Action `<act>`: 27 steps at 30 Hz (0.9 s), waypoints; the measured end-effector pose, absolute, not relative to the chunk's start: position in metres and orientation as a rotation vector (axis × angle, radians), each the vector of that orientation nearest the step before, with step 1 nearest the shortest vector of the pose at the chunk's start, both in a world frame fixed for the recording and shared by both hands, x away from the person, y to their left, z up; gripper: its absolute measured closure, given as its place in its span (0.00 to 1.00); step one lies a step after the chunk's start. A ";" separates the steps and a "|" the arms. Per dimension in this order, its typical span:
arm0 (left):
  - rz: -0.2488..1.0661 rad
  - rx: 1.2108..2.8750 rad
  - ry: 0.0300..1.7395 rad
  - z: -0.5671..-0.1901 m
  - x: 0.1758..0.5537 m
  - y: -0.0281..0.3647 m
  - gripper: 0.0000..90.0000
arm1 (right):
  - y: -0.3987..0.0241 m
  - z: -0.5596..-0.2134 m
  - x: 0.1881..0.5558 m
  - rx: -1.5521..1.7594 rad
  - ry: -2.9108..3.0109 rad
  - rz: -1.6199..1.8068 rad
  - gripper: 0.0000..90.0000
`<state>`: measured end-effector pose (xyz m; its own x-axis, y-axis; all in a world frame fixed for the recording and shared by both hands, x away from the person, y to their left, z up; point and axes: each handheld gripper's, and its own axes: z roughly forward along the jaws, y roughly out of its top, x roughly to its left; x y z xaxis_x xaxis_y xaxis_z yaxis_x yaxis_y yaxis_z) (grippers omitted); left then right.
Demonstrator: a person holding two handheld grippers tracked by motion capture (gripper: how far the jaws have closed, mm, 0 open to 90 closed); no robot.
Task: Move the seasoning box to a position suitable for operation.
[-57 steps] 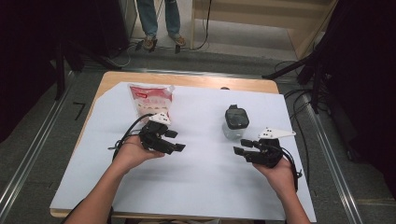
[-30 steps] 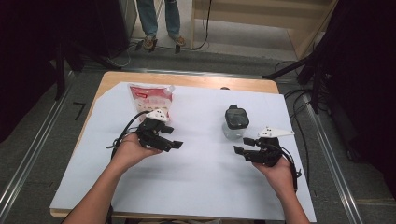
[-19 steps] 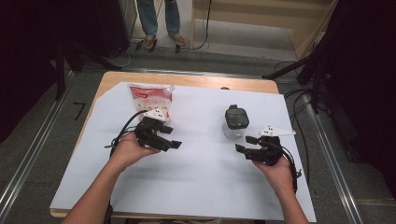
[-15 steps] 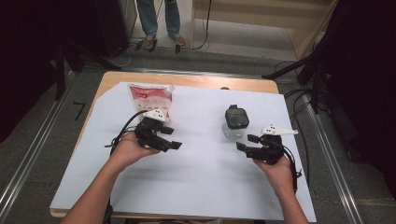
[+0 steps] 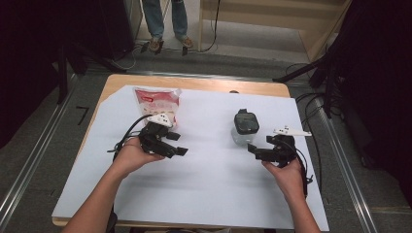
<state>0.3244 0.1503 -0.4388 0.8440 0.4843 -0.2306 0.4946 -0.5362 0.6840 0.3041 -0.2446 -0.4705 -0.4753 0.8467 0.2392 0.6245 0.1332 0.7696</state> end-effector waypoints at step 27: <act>-0.011 2.222 0.711 -0.438 0.324 0.151 0.35 | -0.201 -0.462 0.341 1.483 2.045 1.099 0.00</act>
